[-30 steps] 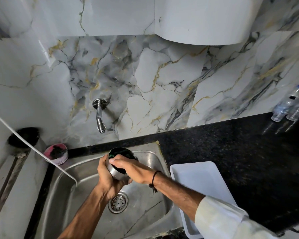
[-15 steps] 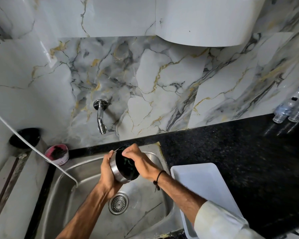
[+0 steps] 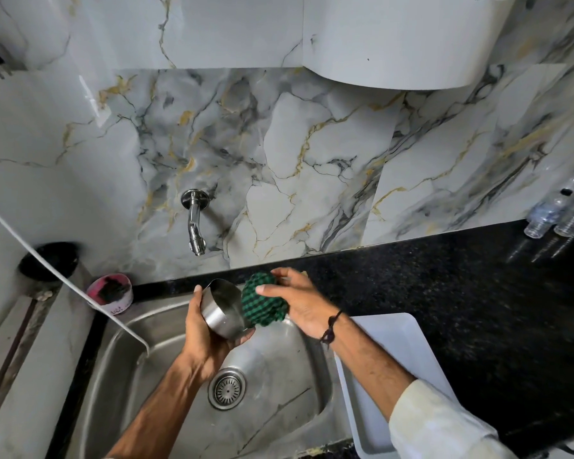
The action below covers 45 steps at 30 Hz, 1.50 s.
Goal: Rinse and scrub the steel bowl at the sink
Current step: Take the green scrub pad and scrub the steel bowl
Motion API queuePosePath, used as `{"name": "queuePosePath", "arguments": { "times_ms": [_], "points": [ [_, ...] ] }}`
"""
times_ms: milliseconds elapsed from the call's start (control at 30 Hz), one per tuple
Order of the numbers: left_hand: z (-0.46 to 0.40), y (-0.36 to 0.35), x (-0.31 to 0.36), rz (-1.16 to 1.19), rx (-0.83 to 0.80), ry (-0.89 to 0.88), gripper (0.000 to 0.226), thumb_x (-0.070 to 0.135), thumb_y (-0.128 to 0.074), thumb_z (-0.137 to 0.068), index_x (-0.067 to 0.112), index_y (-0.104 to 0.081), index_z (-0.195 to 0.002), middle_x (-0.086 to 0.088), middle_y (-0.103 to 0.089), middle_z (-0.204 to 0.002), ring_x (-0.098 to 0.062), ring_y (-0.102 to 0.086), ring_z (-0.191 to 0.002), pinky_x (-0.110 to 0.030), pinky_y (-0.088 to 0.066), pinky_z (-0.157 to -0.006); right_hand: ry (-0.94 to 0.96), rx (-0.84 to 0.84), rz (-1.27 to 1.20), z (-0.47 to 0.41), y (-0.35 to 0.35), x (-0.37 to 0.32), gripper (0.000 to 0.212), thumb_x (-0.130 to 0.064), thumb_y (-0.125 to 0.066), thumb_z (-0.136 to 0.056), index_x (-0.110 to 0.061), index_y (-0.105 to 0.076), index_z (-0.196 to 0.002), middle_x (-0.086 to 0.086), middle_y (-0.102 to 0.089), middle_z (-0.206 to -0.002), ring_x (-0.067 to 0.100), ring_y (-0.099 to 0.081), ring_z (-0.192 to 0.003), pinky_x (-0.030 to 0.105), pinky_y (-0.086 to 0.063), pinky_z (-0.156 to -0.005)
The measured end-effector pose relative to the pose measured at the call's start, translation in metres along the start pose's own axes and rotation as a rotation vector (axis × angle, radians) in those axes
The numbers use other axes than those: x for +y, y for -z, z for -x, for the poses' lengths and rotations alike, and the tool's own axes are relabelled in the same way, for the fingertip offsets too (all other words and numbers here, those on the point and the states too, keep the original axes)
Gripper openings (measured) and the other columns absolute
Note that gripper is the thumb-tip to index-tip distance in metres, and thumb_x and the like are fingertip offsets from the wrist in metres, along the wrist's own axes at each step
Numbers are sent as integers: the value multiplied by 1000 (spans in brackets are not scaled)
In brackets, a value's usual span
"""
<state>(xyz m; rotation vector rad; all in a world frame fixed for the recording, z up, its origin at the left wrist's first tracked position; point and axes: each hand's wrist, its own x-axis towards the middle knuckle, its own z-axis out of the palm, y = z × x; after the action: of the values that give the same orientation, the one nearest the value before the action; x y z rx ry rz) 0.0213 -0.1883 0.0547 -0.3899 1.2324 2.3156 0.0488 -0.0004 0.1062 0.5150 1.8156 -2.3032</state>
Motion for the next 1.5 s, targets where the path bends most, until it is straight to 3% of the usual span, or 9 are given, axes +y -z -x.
{"name": "queuePosePath", "arguments": {
  "times_ms": [200,400,500,700,833,967,1200,1367,1500],
  "points": [
    [-1,7,7,-47,-5,-30,71,62,-74,-84,20,-54,-137,-32,-55,-136,-57,-61,-125,-66,-56,-99,-4,18,51,2,19,6,39,12,-77,-86,-6,-75,-121,14,-79,-119,31,-73,-117,44,-59,-105],
    [3,-7,5,-105,124,-58,82,66,-82,-71,17,-50,-129,-22,-61,-113,-37,-67,-100,-49,-59,-86,22,177,-4,3,12,5,33,8,-76,-87,-25,-81,-85,-7,-81,-81,17,-73,-88,27,-57,-76],
    [3,-14,-2,-166,105,-80,109,68,-87,-58,6,-48,-140,-15,-67,-122,-33,-69,-112,-42,-58,-86,160,197,31,12,-4,6,34,1,-75,-93,-32,-83,-92,-11,-83,-101,16,-75,-111,21,-59,-94],
    [2,-20,-8,-84,-53,-78,64,47,-71,-92,12,-58,-144,-22,-61,-146,-37,-58,-136,-50,-49,-113,547,75,402,38,-30,11,39,-10,-59,-106,-15,-69,-143,0,-71,-144,12,-63,-138,31,-48,-120],
    [9,-25,-7,-15,-166,-80,53,48,-81,-80,14,-77,-120,-9,-74,-107,-23,-68,-97,-42,-58,-94,828,229,893,42,-24,5,42,-16,-55,-106,-27,-68,-145,-7,-73,-138,9,-64,-132,29,-46,-115],
    [14,-23,-8,98,-223,-12,66,51,-77,-87,11,-67,-138,-23,-69,-137,-36,-67,-123,-54,-47,-114,834,324,958,30,-14,7,40,-18,-58,-105,-25,-70,-143,-5,-72,-142,17,-62,-127,24,-42,-109],
    [21,-28,-15,136,-300,57,84,58,-80,-80,5,-60,-143,-28,-66,-137,-41,-69,-116,-58,-40,-118,607,317,750,25,-19,7,43,-36,-43,-106,-26,-69,-139,-3,-61,-145,15,-50,-137,41,-41,-120],
    [19,-31,-14,48,-254,27,85,64,-77,-78,13,-62,-144,-24,-64,-143,-35,-63,-123,-52,-42,-116,715,146,888,24,-29,2,43,-20,-45,-112,-14,-57,-153,2,-49,-166,21,-33,-161,38,-21,-135],
    [19,-31,-13,-86,-174,-46,94,68,-85,-64,15,-65,-140,-16,-75,-118,-28,-74,-96,-45,-47,-94,700,168,686,22,-20,11,40,-21,-45,-111,-14,-62,-147,3,-60,-154,18,-51,-146,37,-39,-126]
  ]
}}
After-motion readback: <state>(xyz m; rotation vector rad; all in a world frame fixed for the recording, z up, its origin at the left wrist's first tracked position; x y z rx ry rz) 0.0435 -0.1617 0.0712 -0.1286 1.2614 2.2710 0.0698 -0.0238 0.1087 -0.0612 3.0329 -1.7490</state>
